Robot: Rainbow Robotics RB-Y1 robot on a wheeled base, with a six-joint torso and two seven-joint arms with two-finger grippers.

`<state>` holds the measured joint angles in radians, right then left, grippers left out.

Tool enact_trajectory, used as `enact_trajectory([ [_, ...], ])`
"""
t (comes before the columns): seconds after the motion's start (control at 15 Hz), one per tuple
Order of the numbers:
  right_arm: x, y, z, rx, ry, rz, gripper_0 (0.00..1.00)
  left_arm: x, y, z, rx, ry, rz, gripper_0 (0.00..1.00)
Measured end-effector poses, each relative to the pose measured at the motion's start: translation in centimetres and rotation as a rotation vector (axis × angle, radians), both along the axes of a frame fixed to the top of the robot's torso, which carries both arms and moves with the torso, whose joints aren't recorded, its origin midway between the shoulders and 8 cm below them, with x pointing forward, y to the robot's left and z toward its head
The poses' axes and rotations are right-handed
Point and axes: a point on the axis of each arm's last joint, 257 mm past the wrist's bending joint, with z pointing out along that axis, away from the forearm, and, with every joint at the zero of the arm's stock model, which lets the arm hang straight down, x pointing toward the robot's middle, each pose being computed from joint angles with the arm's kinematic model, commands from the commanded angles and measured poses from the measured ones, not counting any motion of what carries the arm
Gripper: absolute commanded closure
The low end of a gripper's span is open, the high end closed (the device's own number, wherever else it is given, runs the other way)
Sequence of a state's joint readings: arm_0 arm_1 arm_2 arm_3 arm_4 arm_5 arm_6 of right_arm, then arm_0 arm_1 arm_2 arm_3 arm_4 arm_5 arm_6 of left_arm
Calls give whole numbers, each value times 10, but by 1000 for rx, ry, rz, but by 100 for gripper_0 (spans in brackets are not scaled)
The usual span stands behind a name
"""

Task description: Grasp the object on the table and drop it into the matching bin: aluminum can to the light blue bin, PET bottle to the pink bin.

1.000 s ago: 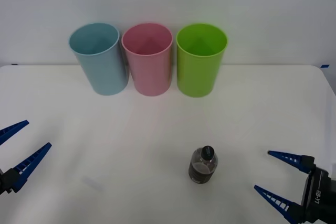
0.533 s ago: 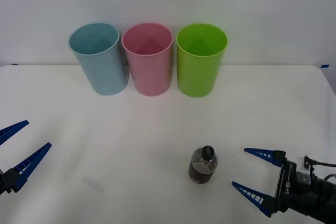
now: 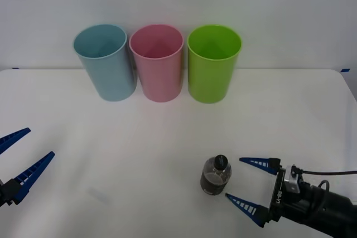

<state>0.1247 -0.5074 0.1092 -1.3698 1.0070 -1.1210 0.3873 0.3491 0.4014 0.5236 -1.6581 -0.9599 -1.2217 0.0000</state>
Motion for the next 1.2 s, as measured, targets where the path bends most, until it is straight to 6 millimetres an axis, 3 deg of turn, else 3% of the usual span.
enact_trajectory([
  [0.8, 10, 51, -8, -20, -32, 34, 0, 0, 0, 0, 0, 0, 0, 0],
  [1.2, 14, 54, -9, -29, -49, 22, 0, 0, 0, 0, 0, 0, 0, 0],
])
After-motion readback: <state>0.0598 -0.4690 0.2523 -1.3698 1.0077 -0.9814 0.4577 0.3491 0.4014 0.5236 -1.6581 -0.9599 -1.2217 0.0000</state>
